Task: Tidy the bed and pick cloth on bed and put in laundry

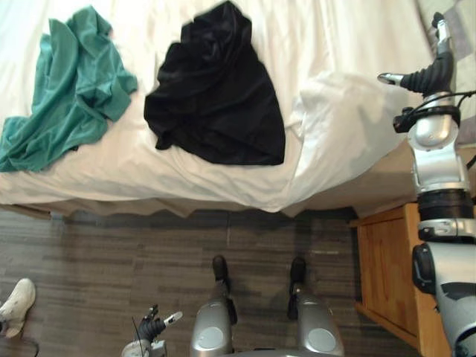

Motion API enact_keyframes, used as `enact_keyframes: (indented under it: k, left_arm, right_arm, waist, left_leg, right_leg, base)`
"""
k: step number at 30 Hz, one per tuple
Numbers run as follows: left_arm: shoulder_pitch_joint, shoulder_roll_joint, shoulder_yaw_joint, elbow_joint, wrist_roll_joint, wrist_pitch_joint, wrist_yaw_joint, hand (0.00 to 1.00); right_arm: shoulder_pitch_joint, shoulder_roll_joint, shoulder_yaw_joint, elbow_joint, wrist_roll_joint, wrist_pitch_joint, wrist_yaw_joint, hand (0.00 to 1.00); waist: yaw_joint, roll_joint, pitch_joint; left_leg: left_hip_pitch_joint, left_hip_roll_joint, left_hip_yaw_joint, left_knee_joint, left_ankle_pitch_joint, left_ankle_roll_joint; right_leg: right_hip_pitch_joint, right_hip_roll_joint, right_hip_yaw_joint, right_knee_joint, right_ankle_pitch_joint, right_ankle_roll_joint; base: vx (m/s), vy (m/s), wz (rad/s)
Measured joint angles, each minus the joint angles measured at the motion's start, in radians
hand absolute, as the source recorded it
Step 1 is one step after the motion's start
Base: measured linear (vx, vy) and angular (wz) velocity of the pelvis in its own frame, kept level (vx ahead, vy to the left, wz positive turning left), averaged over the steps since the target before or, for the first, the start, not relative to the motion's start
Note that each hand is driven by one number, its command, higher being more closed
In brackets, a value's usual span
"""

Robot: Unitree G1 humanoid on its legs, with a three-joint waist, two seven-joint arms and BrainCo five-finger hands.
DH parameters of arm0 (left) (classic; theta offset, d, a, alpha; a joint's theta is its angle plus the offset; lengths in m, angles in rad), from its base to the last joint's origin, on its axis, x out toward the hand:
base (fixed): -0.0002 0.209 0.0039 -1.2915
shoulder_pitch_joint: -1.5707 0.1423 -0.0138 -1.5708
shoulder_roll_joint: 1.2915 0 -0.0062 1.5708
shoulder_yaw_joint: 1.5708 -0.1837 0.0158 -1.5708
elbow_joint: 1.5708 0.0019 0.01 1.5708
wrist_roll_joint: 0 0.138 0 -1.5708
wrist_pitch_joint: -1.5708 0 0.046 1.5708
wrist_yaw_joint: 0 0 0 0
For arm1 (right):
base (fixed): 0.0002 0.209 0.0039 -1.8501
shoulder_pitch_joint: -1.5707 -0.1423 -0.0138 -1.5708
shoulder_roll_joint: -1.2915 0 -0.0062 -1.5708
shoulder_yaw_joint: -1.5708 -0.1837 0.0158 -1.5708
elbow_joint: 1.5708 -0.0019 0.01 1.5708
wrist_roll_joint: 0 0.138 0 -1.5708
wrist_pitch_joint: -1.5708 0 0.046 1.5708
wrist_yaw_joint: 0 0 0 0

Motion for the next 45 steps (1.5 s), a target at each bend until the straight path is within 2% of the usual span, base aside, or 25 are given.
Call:
enact_keyframes:
  k: [6, 7, 13, 20, 22, 25, 26, 27, 30, 31, 35, 37, 40, 42, 45]
  left_arm:
    - [-0.077, 0.026, -0.057, 0.005, -0.024, -0.009, -0.02, 0.0]
    - [-0.093, 0.026, -0.065, 0.002, -0.024, -0.013, -0.02, 0.0]
    - [-0.135, 0.019, -0.067, 0.016, -0.025, -0.014, -0.02, 0.0]
    - [-0.173, -0.015, -0.067, 0.05, -0.023, -0.012, -0.018, 0.0]
    - [-0.174, -0.027, -0.067, 0.052, -0.014, -0.01, -0.017, 0.0]
    - [-0.171, -0.034, -0.067, 0.057, 0.007, -0.008, -0.017, 0.0]
    - [-0.17, -0.037, -0.066, 0.063, 0.011, -0.005, -0.017, 0.0]
    - [-0.168, -0.042, -0.065, 0.068, 0.03, 0.0, -0.017, 0.0]
    - [-0.155, -0.062, -0.063, 0.072, 0.054, 0.01, -0.018, 0.0]
    - [-0.139, -0.071, -0.063, 0.08, 0.068, 0.011, -0.019, 0.0]
    - [-0.121, -0.073, -0.046, 0.09, 0.076, 0.015, -0.019, 0.0]
    - [-0.105, -0.078, -0.045, 0.093, 0.075, 0.022, -0.019, 0.0]
    - [-0.09, -0.098, -0.044, 0.101, 0.073, 0.034, -0.019, 0.0]
    - [-0.072, -0.109, -0.015, 0.099, 0.068, 0.034, -0.021, 0.0]
    - [-0.036, -0.114, 0.002, 0.1, 0.065, 0.035, -0.021, 0.0]
  right_arm:
    - [-0.004, -0.013, 0.075, 0.08, -0.002, -0.007, 0.025, 0.0]
    - [-0.004, -0.013, 0.09, 0.09, -0.004, -0.01, 0.029, 1.0]
    - [-0.009, -0.015, 0.137, 0.128, -0.05, -0.049, 0.052, 1.0]
    - [0.006, -0.016, 0.174, 0.153, -0.077, -0.053, 0.082, 1.0]
    - [0.05, -0.016, 0.166, 0.143, -0.077, -0.053, 0.091, 1.0]
    - [0.17, -0.014, 0.128, 0.074, -0.077, -0.053, 0.1, 1.0]
    - [0.219, -0.014, 0.1, 0.061, -0.077, -0.056, 0.109, 0.0]
    - [0.27, -0.013, 0.074, 0.054, -0.077, -0.055, 0.111, 0.0]
    - [0.35, -0.013, 0.019, 0.056, -0.078, -0.053, 0.112, 0.0]
    - [0.391, -0.014, -0.022, 0.073, -0.077, -0.053, 0.111, 0.0]
    - [0.43, -0.015, -0.136, 0.166, -0.056, -0.037, 0.107, 0.0]
    - [0.435, -0.017, -0.183, 0.179, -0.008, -0.029, 0.105, 0.0]
    - [0.439, -0.027, -0.237, 0.197, 0.03, -0.007, 0.105, 0.0]
    - [0.45, -0.054, -0.305, 0.204, 0.068, 0.02, 0.104, 0.0]
    - [0.45, -0.093, -0.36, 0.189, 0.133, 0.026, 0.084, 0.0]
  waist:
    - [0.004, 0.044, 0.03]
    - [0.004, 0.044, 0.035]
    - [-0.002, 0.045, 0.042]
    - [-0.002, 0.04, 0.044]
    - [-0.003, 0.035, 0.043]
    - [-0.004, 0.009, 0.03]
    - [-0.005, -0.006, 0.017]
    - [-0.006, -0.019, 0.009]
    - [-0.019, -0.036, -0.014]
    - [-0.031, -0.04, -0.049]
    - [-0.03, -0.043, -0.077]
    - [-0.034, -0.042, -0.081]
    - [-0.036, -0.043, -0.095]
    - [-0.037, -0.045, -0.098]
    - [-0.049, -0.051, -0.112]
  left_leg:
    - [-0.076, 0.0, 0.008, 0.0, 0.012, 0.0]
    - [-0.079, 0.0, 0.01, 0.0, 0.013, 0.0]
    - [-0.08, 0.002, 0.011, 0.001, 0.013, 0.0]
    - [-0.023, 0.002, 0.011, 0.001, 0.012, 0.0]
    - [0.004, 0.001, 0.009, 0.001, 0.01, -0.001]
    - [0.032, 0.0, 0.01, 0.0, 0.002, -0.002]
    - [0.037, -0.003, 0.01, 0.001, 0.0, 0.001]
    - [0.051, -0.007, 0.01, 0.001, -0.004, 0.003]
    - [0.083, -0.022, 0.015, 0.0, -0.013, 0.012]
    - [0.089, -0.032, 0.018, 0.0, -0.017, 0.018]
    - [0.135, -0.039, 0.052, 0.0, -0.037, 0.018]
    - [0.15, -0.035, 0.08, 0.0, -0.056, 0.007]
    - [0.156, -0.032, 0.12, 0.0, -0.067, 0.015]
    - [0.171, -0.031, 0.151, 0.0, -0.074, 0.016]
    - [0.193, -0.029, 0.231, -0.001, -0.091, 0.017]
  right_leg:
    - [-0.083, 0.001, 0.011, -0.001, 0.019, -0.002]
    - [-0.089, 0.001, 0.015, -0.001, 0.019, -0.002]
    - [-0.092, 0.003, 0.018, 0.0, 0.019, -0.002]
    - [-0.034, 0.004, 0.018, 0.002, 0.016, 0.0]
    - [-0.004, 0.002, 0.013, 0.002, 0.002, 0.009]
    - [0.02, 0.0, 0.012, 0.013, -0.015, 0.01]
    - [0.023, -0.003, 0.013, 0.019, -0.019, 0.013]
    - [0.037, -0.007, 0.013, 0.02, -0.021, 0.016]
    - [0.068, -0.021, 0.018, 0.02, -0.029, 0.027]
    - [0.073, -0.032, 0.022, 0.02, -0.033, 0.033]
    - [0.105, -0.037, 0.052, 0.019, -0.038, 0.04]
    - [0.105, -0.033, 0.076, 0.019, -0.041, 0.036]
    - [0.099, -0.032, 0.092, 0.019, -0.043, 0.038]
    - [0.098, -0.036, 0.113, 0.02, -0.044, 0.041]
    - [0.099, -0.049, 0.134, 0.017, -0.035, 0.048]
  base:
    - [0.0, 0.008, -0.05]
    - [0.0, 0.015, -0.08]
    - [0.0, 0.005, -0.01]
    - [0.0, 0.001, 0.01]
    - [-0.02, 0.006, 0.08]
    - [0.0, 0.002, 0.03]
    - [0.02, -0.004, 0.03]
    - [0.03, -0.003, 0.04]
    - [0.06, 0.012, 0.03]
    - [0.1, 0.027, 0.0]
    - [0.05, 0.018, -0.21]
    - [0.01, 0.004, -0.29]
    - [0.03, -0.008, -0.22]
    - [0.06, -0.013, -0.27]
    - [0.07, 0.01, -0.29]
